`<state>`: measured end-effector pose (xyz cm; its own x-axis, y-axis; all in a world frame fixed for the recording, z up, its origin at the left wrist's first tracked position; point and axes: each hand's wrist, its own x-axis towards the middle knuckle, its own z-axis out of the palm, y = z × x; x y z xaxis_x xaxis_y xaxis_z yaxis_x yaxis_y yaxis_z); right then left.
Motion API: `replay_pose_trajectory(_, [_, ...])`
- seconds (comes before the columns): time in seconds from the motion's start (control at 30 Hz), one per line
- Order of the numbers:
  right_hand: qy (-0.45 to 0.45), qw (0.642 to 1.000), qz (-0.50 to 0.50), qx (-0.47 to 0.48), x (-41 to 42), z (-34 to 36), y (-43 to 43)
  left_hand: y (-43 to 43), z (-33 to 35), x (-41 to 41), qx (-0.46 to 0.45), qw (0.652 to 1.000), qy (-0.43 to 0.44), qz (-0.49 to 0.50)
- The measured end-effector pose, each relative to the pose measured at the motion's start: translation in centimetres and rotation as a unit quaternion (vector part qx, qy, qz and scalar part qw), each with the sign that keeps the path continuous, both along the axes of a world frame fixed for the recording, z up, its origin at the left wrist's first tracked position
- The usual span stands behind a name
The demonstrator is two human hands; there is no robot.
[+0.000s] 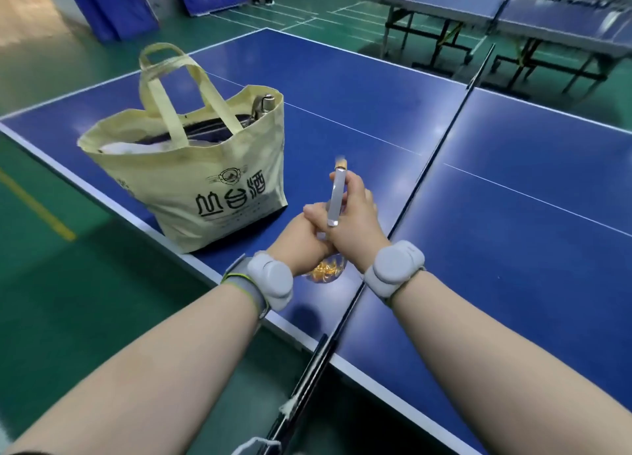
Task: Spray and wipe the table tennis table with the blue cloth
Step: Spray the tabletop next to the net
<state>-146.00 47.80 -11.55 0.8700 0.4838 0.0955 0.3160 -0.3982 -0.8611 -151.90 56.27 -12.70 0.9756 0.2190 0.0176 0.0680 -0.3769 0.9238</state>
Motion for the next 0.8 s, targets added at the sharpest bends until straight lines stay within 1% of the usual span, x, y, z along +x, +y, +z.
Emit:
replay_pose_trajectory(0.07, [0.013, 1.000, 0.012, -0.022, 0.3, -0.8, 0.3, 0.7, -0.9, 0.3, -0.007, 1.000, 0.014, -0.003])
replay_pose_trajectory(0.13, [0.032, 0.998, 0.025, -0.037, 0.5, -1.6, 0.5, 1.1, -1.9, 0.5, -0.002, 0.999, 0.032, 0.018])
replay_pose_trajectory(0.23, [0.064, 0.997, 0.036, -0.034, 1.0, -3.0, 1.0, 1.5, -3.7, 0.9, 0.051, 0.995, 0.064, 0.061])
replay_pose_trajectory(0.33, [0.094, 0.994, 0.045, -0.029, 1.3, -3.9, 1.2, 1.7, -4.3, 1.2, 0.077, 0.991, 0.092, 0.056])
replay_pose_trajectory(0.5, [0.116, 0.991, 0.042, -0.046, 1.8, -5.6, 1.5, 2.5, -6.1, 1.8, 0.050, 0.994, 0.082, 0.052])
replay_pose_trajectory(0.6, [0.130, 0.989, 0.044, -0.058, 1.9, -6.6, 1.6, 2.8, -7.3, 2.0, 0.048, 0.991, 0.101, 0.066])
replay_pose_trajectory(0.73, [0.165, 0.984, 0.031, -0.051, 2.3, -7.3, 2.1, 3.1, -8.1, 2.4, -0.007, 0.989, 0.121, 0.082])
replay_pose_trajectory(0.8, [0.189, 0.981, 0.023, -0.045, 2.5, -7.3, 2.2, 3.3, -7.9, 2.9, 0.020, 0.986, 0.150, 0.073])
